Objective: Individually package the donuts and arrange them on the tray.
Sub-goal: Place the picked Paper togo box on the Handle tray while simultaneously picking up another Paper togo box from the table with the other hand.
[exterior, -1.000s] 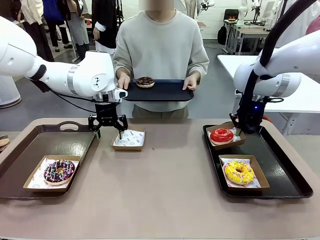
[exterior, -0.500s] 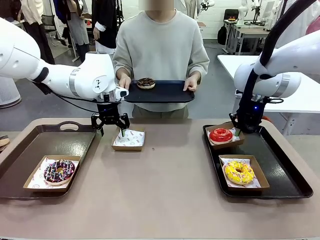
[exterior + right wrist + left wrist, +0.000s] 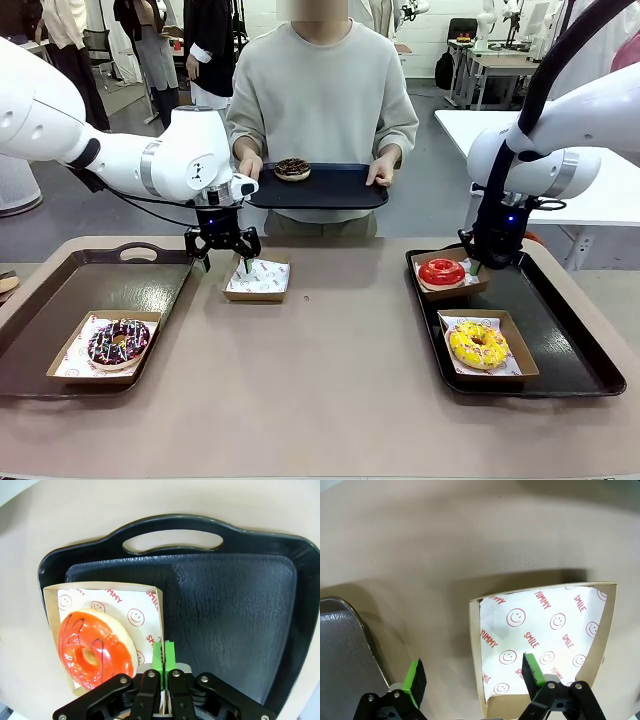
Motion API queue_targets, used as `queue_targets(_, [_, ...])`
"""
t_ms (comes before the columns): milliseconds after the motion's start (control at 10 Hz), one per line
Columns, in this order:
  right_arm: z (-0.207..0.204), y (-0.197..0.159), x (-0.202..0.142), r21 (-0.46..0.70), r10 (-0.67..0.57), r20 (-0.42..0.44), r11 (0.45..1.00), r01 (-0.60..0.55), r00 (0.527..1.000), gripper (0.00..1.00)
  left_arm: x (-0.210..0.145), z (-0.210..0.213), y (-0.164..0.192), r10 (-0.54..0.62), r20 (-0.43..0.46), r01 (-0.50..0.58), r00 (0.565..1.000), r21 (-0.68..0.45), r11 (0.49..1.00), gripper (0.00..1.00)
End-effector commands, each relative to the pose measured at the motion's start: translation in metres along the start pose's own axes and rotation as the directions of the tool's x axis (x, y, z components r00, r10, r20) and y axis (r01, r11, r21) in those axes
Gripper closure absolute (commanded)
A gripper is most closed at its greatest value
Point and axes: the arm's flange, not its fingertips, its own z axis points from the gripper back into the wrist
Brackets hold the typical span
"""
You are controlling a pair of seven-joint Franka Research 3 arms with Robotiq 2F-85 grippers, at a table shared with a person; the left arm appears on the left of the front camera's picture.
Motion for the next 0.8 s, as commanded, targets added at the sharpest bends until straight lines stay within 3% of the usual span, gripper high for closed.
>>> queue_targets(0, [-0.0045, -0.0001, -0.0012, 0.010, -0.004, 0.010, 1.000, 0.004, 1.000, 0.98, 0.0058, 0.0003, 0.0010, -0.014, 0.016, 0.013, 1.000, 0.017, 1.000, 0.00])
queue_targets(200, [-0.0045, 0.0011, -0.0022, 0.012, -0.001, 0.014, 1.000, 0.000, 1.000, 0.98, 0.0068, -0.0015, 0.0011, -0.007, 0.009, 0.006, 1.000, 0.017, 1.000, 0.00])
queue_targets(300, [-0.0050, 0.0012, -0.0025, 0.016, 0.001, 0.013, 1.000, -0.001, 1.000, 0.98, 0.0076, -0.0022, 0.0017, 0.000, 0.006, 0.000, 1.000, 0.006, 1.000, 0.18])
queue_targets(400, [-0.0056, 0.0014, -0.0031, 0.018, 0.008, 0.009, 1.000, -0.008, 1.000, 0.39, 0.0080, -0.0021, 0.0015, 0.004, -0.003, -0.004, 1.000, 0.003, 1.000, 0.60])
queue_targets(500, [-0.0053, 0.0018, -0.0033, 0.019, 0.008, 0.010, 1.000, -0.009, 1.000, 0.39, 0.0077, -0.0005, 0.0012, 0.005, 0.000, -0.005, 1.000, 0.000, 1.000, 0.78])
queue_targets(600, [-0.0053, 0.0020, -0.0031, 0.020, 0.007, 0.012, 1.000, -0.008, 1.000, 0.00, 0.0069, 0.0025, 0.0008, 0.004, 0.003, -0.004, 1.000, 0.000, 1.000, 1.00])
queue_targets(700, [-0.0054, 0.0025, -0.0031, 0.020, 0.006, 0.011, 1.000, -0.006, 1.000, 0.38, 0.0066, 0.0054, 0.0020, 0.007, 0.009, -0.007, 1.000, 0.000, 1.000, 1.00])
